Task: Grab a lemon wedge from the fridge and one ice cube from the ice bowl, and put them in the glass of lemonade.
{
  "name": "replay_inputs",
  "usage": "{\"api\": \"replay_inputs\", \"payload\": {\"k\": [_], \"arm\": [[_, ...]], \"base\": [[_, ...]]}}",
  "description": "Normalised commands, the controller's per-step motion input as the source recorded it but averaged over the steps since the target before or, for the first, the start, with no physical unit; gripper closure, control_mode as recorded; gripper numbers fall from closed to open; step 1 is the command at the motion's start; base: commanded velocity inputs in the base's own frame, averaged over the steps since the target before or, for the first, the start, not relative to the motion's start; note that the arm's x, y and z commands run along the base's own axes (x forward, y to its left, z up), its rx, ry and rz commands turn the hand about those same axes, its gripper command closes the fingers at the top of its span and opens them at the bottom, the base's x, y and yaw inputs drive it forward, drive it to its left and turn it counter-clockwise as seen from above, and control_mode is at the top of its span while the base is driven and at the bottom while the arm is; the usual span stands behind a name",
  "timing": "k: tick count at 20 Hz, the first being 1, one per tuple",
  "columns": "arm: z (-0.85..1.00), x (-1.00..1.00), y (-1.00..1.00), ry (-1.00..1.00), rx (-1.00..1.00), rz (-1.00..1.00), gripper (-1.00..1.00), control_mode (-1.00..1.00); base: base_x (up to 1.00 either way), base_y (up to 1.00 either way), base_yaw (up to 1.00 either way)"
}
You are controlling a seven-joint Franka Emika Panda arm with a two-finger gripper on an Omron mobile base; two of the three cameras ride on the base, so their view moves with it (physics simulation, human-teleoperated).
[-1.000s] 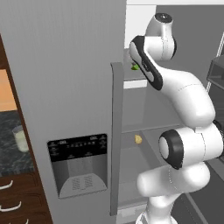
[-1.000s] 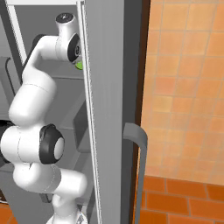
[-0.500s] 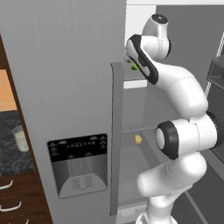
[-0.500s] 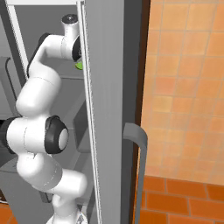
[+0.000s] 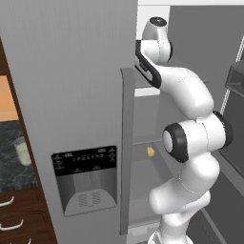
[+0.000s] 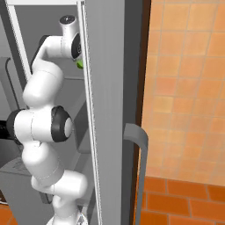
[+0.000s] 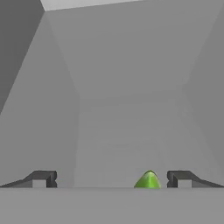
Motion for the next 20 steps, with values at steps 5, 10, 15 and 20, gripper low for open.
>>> {"api": "replay_inputs", "payload": {"k": [5, 10, 15, 20], "arm": [[0.00, -0.15, -0.16, 0.00, 0.08, -0.13, -1.00, -1.00], [-0.01, -0.20, -0.01, 0.00, 0.03, -0.03, -1.00, -1.00], [-0.10, -0.32, 0.00, -0.03, 0.00, 0.00, -1.00, -1.00], [-0.23, 0.03, 0.00, 0.00, 0.00, 0.00, -1.00, -1.00]], "base": [[0.00, 0.00, 0.00], [0.00, 0.00, 0.00], [0.00, 0.00, 0.00], [0.00, 0.00, 0.00]]}}
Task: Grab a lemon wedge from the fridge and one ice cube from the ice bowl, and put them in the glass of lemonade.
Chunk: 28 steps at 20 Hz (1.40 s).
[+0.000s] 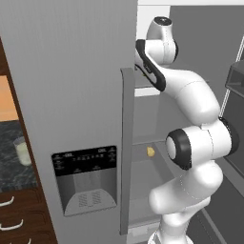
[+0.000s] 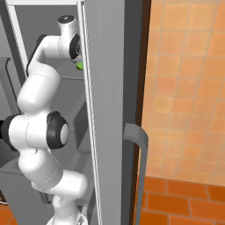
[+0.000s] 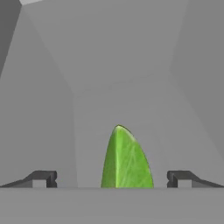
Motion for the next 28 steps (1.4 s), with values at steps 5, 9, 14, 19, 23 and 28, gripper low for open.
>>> {"api": "replay_inputs", "payload": {"k": [5, 9, 14, 19, 23, 28], "arm": [[-0.31, 0.00, 0.00, 0.00, 0.00, 0.00, -1.00, -1.00], [-0.20, 0.00, 0.00, 0.01, 0.00, 0.00, -1.00, -1.00], [-0.07, 0.00, 0.00, 0.02, 0.00, 0.00, -1.00, -1.00], [-0.08, 0.00, 0.02, 0.03, 0.00, 0.00, 1.00, -1.00], [-0.08, 0.00, 0.00, 0.04, 0.00, 0.00, 1.00, -1.00], [-0.03, -0.01, 0.00, 0.06, 0.00, 0.00, 1.00, -1.00]], "base": [[0.00, 0.00, 0.00], [0.00, 0.00, 0.00], [0.00, 0.00, 0.00], [0.00, 0.00, 0.00], [0.00, 0.00, 0.00], [0.00, 0.00, 0.00]]}}
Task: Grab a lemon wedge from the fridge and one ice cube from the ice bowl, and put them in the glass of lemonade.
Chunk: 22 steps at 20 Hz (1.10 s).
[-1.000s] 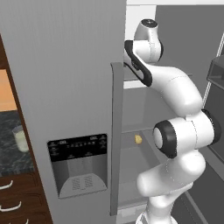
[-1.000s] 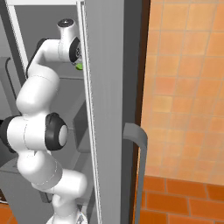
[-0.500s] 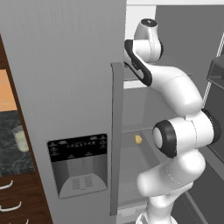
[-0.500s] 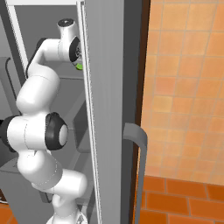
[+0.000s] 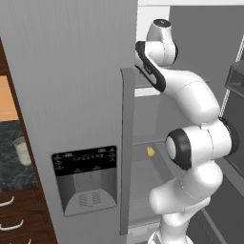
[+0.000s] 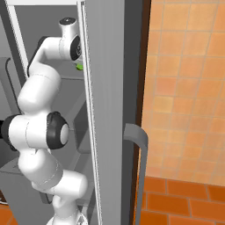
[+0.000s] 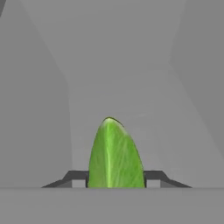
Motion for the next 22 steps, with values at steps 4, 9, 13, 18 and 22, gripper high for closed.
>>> {"api": "replay_inputs", "payload": {"k": [4, 9, 13, 18, 22], "arm": [[-0.01, -0.56, -0.01, 0.02, 0.00, 0.00, 1.00, -1.00], [-0.15, -0.87, -0.04, 0.00, 0.02, 0.00, 1.00, -1.00], [-0.25, -0.88, -0.01, 0.00, 0.01, 0.00, 1.00, -1.00], [-0.02, -0.95, -0.10, 0.00, 0.01, 0.00, 1.00, -1.00], [0.00, -0.96, 0.00, 0.01, 0.00, 0.00, 1.00, -1.00]], "base": [[0.00, 0.00, 0.00], [0.00, 0.00, 0.00], [0.00, 0.00, 0.00], [0.00, 0.00, 0.00], [0.00, 0.00, 0.00]]}}
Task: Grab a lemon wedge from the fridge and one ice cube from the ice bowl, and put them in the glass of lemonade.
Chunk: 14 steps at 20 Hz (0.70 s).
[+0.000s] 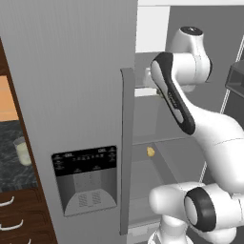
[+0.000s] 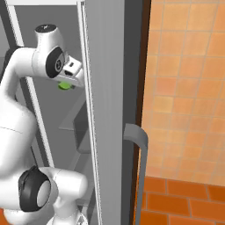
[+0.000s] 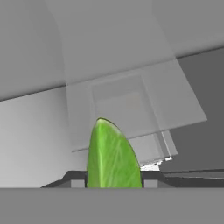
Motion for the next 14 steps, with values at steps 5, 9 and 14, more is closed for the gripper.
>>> {"api": "replay_inputs", "payload": {"k": [5, 9, 14], "arm": [[-0.26, -1.00, 0.00, 0.00, 0.00, 0.00, 1.00, -1.00], [-0.58, -0.96, 0.00, 0.00, 0.00, 0.00, 1.00, -1.00], [-0.56, -0.81, 0.00, 0.00, 0.00, 0.01, 1.00, -1.00]], "base": [[0.00, 0.00, 0.00], [0.00, 0.00, 0.00], [0.00, 0.00, 0.00]]}}
